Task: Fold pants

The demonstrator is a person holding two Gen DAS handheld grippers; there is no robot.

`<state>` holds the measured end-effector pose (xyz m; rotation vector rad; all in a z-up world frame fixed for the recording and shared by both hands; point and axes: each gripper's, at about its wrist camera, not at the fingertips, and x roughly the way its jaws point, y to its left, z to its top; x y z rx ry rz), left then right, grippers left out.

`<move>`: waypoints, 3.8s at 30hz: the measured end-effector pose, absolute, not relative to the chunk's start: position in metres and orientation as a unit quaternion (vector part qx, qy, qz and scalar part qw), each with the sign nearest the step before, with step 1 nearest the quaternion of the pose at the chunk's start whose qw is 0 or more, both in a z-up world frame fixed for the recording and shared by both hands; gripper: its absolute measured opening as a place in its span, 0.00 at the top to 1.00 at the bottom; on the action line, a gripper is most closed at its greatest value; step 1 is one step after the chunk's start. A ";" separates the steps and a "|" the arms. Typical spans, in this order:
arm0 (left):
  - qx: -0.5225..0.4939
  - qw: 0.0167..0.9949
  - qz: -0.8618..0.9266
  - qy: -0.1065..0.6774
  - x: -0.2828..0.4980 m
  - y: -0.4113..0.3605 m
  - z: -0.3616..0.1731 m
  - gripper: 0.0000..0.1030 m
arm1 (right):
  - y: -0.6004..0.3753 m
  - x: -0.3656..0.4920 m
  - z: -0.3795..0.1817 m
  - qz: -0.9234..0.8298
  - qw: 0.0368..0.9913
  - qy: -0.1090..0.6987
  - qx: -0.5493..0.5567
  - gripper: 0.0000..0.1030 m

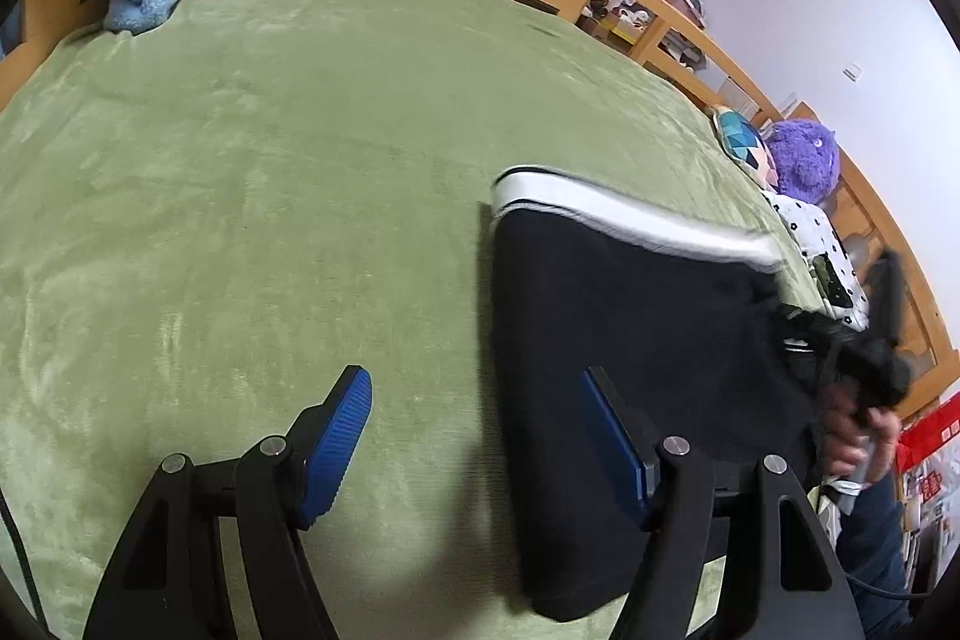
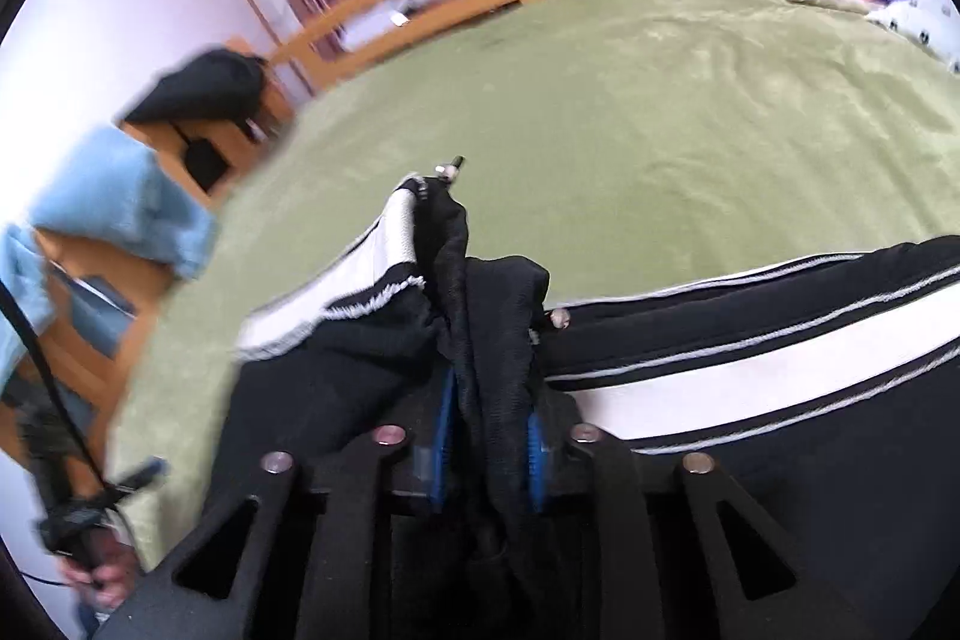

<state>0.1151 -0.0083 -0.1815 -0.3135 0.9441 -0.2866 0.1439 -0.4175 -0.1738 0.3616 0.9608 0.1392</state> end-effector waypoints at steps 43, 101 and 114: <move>-0.165 0.851 -0.181 0.465 0.083 -0.011 -0.182 0.33 | -0.392 0.043 -0.123 0.087 0.904 0.415 0.047 0.48; -0.152 0.865 -0.219 0.425 0.072 -0.118 -0.088 0.85 | -0.502 -0.074 -0.128 -0.072 0.912 0.372 0.160 0.45; -0.018 0.858 -0.359 0.367 0.065 -0.352 0.036 0.85 | -0.622 -0.127 -0.114 -0.168 0.893 0.367 0.199 0.45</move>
